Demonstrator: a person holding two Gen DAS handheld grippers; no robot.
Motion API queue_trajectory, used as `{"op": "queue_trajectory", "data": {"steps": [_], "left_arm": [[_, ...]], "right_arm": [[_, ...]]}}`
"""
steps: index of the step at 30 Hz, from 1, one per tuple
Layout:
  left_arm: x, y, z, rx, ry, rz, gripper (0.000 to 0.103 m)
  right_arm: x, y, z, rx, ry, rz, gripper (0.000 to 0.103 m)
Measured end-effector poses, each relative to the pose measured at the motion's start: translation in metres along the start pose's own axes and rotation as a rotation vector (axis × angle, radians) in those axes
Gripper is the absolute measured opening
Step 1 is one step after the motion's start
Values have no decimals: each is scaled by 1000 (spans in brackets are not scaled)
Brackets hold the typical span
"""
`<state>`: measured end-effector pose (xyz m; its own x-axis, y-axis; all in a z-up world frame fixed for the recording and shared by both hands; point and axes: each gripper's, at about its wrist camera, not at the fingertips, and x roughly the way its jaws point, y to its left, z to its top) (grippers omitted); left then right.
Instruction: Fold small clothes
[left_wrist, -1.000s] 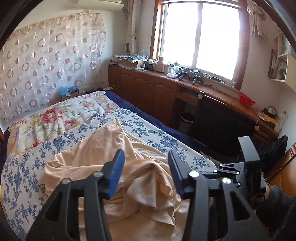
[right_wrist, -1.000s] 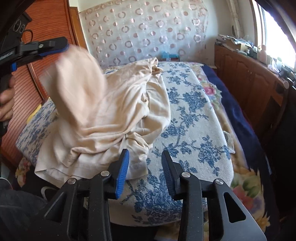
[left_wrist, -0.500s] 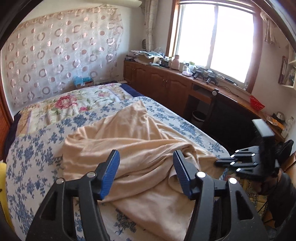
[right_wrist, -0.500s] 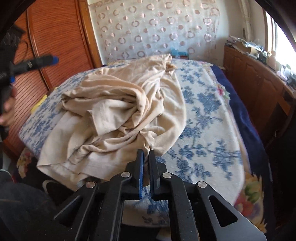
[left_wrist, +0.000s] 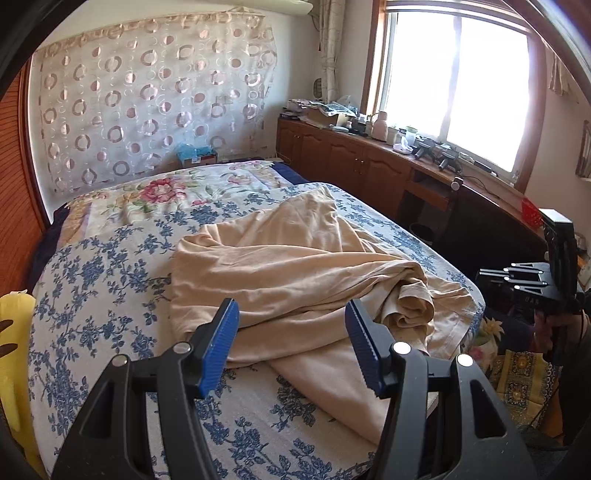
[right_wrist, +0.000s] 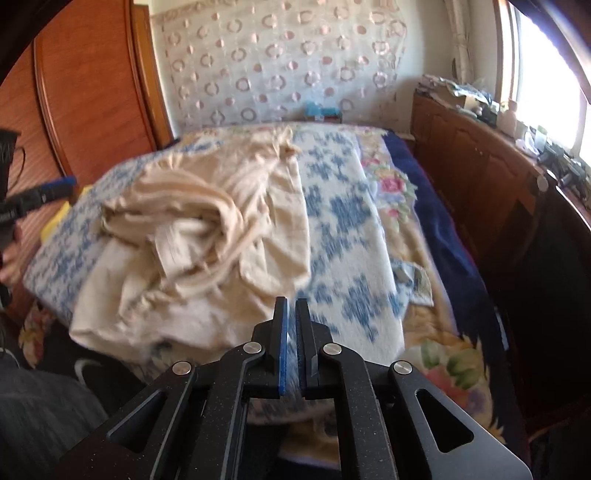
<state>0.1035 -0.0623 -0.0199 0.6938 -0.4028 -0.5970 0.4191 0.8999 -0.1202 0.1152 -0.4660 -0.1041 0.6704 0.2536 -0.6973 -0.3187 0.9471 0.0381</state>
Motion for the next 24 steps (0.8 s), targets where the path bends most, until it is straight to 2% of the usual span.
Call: {"op": "queue_trajectory", "data": {"steps": [3,7,9,10,18,24], "left_arm": [[-4,6,-4,-10,-3,10,59],[-9,18,-11,-30,-3,35,59],[-12,24,-15,-42,-1,50,59],[-14,30,-17,-50,-2,62,59],[-28,57,-29,-95,-12,116,59],[-37,72,-35,-117,-24,136,59]], "right_arm": [[4,10,14,-17,-33,18,8],[18,30,38,-59,-63,58,21],[28,44,50,-81,-71,86,37],[31,49,55,-94,-75,95,41],[79,125,101,-247,-57,244,49],[119,188,123,-350,-1,332,49]]}}
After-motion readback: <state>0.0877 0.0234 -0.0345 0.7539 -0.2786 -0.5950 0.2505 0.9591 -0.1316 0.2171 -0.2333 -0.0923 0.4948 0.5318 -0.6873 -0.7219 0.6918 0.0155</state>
